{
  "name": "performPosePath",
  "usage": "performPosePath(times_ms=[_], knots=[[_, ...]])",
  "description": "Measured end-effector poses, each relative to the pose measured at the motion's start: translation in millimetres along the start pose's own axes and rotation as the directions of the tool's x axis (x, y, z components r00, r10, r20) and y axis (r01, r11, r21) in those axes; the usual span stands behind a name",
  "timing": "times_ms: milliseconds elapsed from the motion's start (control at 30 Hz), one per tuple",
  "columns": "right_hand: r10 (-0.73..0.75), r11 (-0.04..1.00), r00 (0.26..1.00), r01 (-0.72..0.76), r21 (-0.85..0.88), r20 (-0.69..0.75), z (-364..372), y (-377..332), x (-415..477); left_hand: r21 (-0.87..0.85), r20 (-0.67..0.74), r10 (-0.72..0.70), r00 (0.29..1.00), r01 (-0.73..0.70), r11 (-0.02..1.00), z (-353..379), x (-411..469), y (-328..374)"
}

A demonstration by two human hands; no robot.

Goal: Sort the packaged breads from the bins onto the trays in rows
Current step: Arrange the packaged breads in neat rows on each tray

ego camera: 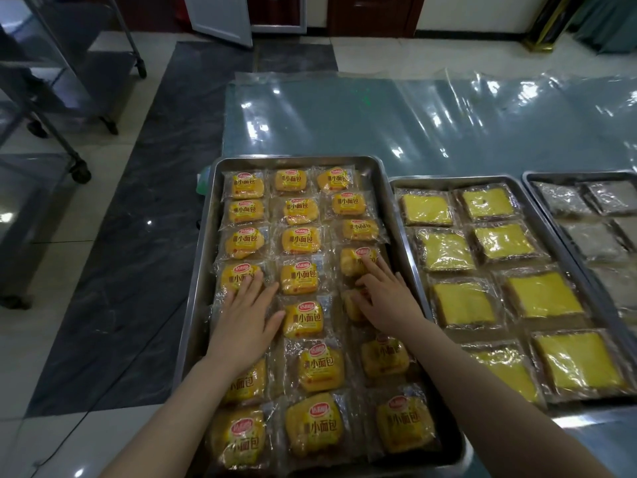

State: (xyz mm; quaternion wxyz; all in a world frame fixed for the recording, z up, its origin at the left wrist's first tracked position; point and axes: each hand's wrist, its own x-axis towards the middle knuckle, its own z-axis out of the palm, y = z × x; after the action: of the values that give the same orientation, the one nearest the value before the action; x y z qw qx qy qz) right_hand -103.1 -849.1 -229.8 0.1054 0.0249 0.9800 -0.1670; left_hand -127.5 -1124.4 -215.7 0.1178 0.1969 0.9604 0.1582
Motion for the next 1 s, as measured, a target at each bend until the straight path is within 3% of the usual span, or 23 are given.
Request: performPosePath(times_ms=[200,367,567,667,867,1000], knots=[[-0.041,0.999,0.996,0.042,0.013,-0.08,-4.0,-7.3,4.6,0.018,0.004,0.006,1.0,-0.006,1.0,0.7,-5.2,6.3],[-0.059,0.994,0.998,0.062,-0.089,0.033,-7.4,-14.5,18.3,0.016,0.011,0.013,1.0,-0.013,1.0,-0.2,-6.9,6.6],[-0.107,0.993,0.994,0.106,-0.059,-0.018,-4.1,-7.5,0.5,0.032,0.051,0.052,0.997,-0.053,0.998,8.2,-1.2,19.3],[-0.088,0.995,0.994,0.085,-0.046,-0.068,0.7,-4.8,-12.7,0.048,0.057,0.095,0.994,-0.097,0.994,14.6,15.3,31.8],[-0.044,0.993,0.995,0.053,-0.103,0.087,14.7,3.2,-28.0,0.142,0.156,0.075,0.985,-0.098,0.985,25.1,48.5,52.3],[-0.028,0.997,0.999,0.03,-0.069,0.028,10.8,2.2,-31.4,0.169,0.147,0.088,0.985,-0.113,0.979,33.4,48.4,56.8]])
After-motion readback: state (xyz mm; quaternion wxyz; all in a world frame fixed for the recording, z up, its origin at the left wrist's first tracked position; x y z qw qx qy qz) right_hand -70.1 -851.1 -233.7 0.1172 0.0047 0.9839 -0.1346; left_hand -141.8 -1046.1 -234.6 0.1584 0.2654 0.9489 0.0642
